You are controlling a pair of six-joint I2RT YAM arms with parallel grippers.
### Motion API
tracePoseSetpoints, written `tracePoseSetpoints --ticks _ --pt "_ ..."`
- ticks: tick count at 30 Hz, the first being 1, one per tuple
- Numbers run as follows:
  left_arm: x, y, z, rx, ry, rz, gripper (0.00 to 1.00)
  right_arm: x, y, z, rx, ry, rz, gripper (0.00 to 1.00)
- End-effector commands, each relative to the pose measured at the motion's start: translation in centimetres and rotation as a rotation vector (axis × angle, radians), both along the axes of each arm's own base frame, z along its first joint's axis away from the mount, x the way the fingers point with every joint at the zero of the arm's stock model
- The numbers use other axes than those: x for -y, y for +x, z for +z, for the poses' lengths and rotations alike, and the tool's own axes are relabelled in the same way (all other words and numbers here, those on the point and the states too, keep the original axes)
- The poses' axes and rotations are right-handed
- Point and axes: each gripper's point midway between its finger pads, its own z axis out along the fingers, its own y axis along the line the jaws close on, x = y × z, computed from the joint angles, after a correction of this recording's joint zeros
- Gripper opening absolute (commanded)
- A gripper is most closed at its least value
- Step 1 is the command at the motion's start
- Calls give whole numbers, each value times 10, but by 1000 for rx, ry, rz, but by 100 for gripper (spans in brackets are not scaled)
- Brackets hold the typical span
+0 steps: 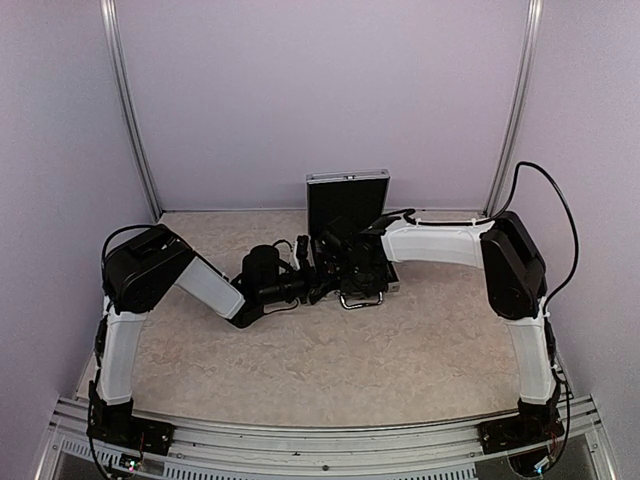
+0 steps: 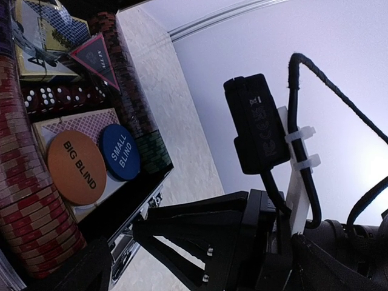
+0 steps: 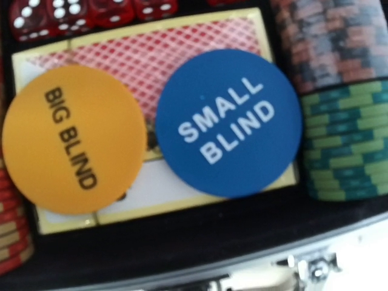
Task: Pack up texas hold em set
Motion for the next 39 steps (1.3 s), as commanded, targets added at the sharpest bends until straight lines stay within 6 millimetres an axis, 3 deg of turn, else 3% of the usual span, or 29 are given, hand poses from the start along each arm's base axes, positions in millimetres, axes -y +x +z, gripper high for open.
tracePoseSetpoints --ticks 1,8,17,27,30,35,39 --pt "-16 -20 -111 -223 282 29 99 -12 15 111 236 227 -12 12" --pt "-8 -25 -121 -228 305 17 99 5 12 103 228 255 -37 12" --pt "-2 -21 -117 -220 293 10 99 27 -18 57 163 226 -41 12" --pt "1 -24 -127 -233 309 11 99 20 -11 77 180 196 14 14" --pt "1 -24 -120 -222 300 8 99 22 -13 75 178 195 16 19" --pt "-4 -27 -102 -195 289 12 99 35 -28 65 183 289 -17 44" --pt "-12 -34 -91 -190 273 17 99 56 -24 66 224 311 -57 46"
